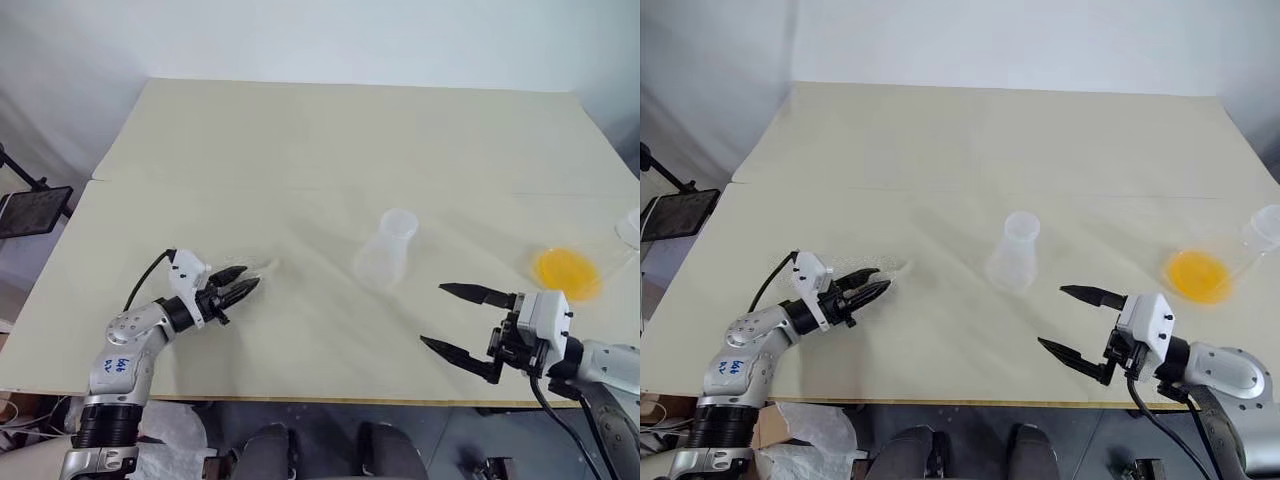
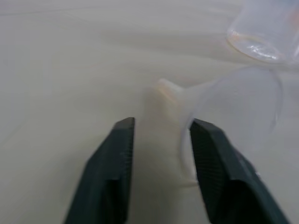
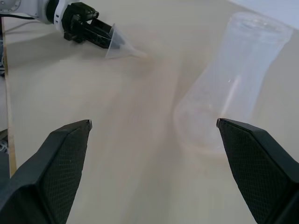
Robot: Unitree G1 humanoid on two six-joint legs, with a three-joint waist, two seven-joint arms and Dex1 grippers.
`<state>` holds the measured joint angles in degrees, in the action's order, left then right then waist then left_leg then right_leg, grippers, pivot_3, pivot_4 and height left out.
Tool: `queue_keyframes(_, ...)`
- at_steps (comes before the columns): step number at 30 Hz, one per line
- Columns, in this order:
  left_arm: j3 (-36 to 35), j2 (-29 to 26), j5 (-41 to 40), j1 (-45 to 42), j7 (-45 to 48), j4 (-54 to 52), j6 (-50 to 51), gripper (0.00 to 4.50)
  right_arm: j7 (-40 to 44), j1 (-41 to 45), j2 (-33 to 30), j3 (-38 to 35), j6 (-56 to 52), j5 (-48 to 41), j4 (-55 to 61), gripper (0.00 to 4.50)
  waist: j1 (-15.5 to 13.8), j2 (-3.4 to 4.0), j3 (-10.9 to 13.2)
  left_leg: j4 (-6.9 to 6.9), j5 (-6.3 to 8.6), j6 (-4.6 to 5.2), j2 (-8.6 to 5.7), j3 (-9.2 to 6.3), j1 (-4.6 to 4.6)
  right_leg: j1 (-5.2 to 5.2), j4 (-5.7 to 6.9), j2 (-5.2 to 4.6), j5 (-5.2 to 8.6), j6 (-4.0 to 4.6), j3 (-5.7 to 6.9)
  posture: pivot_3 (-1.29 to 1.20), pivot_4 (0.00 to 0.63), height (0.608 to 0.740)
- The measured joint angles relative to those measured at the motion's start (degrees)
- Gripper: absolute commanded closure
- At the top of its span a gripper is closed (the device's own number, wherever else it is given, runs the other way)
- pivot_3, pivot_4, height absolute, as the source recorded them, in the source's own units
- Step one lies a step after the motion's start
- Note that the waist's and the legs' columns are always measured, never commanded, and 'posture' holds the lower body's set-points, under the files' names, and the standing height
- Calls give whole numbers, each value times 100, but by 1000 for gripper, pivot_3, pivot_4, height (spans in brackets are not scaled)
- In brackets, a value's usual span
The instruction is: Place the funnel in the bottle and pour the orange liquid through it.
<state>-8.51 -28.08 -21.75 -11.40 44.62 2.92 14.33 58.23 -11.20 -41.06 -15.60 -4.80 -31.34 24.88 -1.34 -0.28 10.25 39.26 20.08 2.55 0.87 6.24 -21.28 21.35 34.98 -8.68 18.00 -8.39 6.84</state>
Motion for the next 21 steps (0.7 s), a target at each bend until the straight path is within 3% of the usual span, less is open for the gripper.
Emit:
queue_keyframes(3,-25,-49,-123,-43,112,-47,83,4479,-26,-58,33,-47,70,0,45,0,0,0,0,0,0,0,1,0,0,0,1,0,0,0,-1,0,150,740)
queue_keyframes(10,-47,-287,-510,-275,492,-287,417,4479,-209,-46,189,-48,95,-40,101,0,-3,0,0,1,0,-1,0,-3,0,0,2,0,0,0,0,0,150,740)
queue_keyframes(15,100,-1216,-1230,-1438,1111,-630,2101,4479,-1019,-114,707,-475,-168,-522,364,0,-18,-1,1,3,-2,-3,-3,-9,-4,1,8,3,0,0,-2,0,150,740)
queue_keyframes(17,589,-1582,-1262,-2404,1365,-504,2975,4479,-1287,-288,993,-616,-123,-528,438,0,-34,-1,1,4,-2,-4,-7,-16,-6,0,10,7,0,0,3,0,150,740)
queue_keyframes(21,1160,-1481,-1262,-3918,1728,133,3802,4479,-1614,-512,1399,-695,17,-456,495,0,-12,-1,1,4,-3,-3,-18,5,-8,8,8,10,1,-1,-12,0,150,740)
